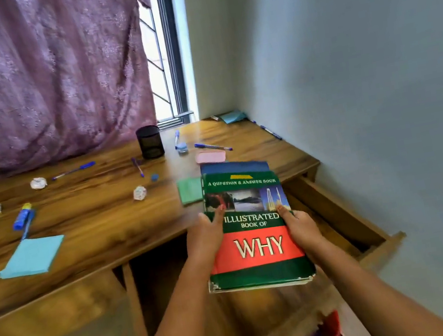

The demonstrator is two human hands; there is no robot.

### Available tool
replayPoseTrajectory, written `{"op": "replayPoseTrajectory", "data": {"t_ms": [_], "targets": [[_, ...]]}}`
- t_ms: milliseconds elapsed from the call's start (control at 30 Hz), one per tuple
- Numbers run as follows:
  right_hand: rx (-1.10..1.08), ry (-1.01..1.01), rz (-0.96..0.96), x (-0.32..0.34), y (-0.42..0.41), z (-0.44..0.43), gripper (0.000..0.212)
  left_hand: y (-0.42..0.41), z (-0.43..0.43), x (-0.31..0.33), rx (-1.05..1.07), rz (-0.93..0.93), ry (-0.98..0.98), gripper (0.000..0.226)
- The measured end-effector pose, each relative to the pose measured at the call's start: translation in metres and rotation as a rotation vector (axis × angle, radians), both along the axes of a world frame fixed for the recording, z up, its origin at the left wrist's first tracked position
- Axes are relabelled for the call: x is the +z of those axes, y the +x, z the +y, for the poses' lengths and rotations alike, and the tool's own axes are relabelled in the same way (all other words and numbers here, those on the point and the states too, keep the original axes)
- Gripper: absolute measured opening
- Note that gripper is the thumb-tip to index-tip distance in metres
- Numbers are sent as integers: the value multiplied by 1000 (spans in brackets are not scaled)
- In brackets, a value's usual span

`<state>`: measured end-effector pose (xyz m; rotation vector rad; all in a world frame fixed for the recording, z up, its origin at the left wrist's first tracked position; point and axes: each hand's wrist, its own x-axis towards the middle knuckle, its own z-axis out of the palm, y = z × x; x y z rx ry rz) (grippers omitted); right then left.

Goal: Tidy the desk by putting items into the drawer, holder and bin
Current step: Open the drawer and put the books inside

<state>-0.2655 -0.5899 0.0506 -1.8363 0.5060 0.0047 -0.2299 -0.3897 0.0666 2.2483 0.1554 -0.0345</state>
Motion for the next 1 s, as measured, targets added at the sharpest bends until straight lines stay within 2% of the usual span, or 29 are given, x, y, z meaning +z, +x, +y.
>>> {"op": "replayPoseTrajectory", "data": {"t_ms": [167,267,367,500,633,700,800,1000], "targets": [[33,-13,295,-22,-33,-57,45,-33,-49,-34,-141,302,170,58],[92,-79,420,-33,-46,-74,45,-50,-67,-48,-181,424,197,58],[185,-174,519,-34,-51,-75,36,-63,-72,-59,-175,557,168,56],[212,-235,491,-36,-42,-73,34,-71,-70,-73,-92,586,57,49],[205,-154,517,-37,-29,-76,24,-58,-74,-79,16,614,-123,40],[183,-116,527,-40,-22,-78,27,-50,-80,-81,41,624,-175,44],[151,-118,494,-47,-3,-82,34,-38,-93,-87,38,627,-233,28],[157,-364,440,-47,35,-99,38,-20,-112,-107,70,630,-368,26]]}}
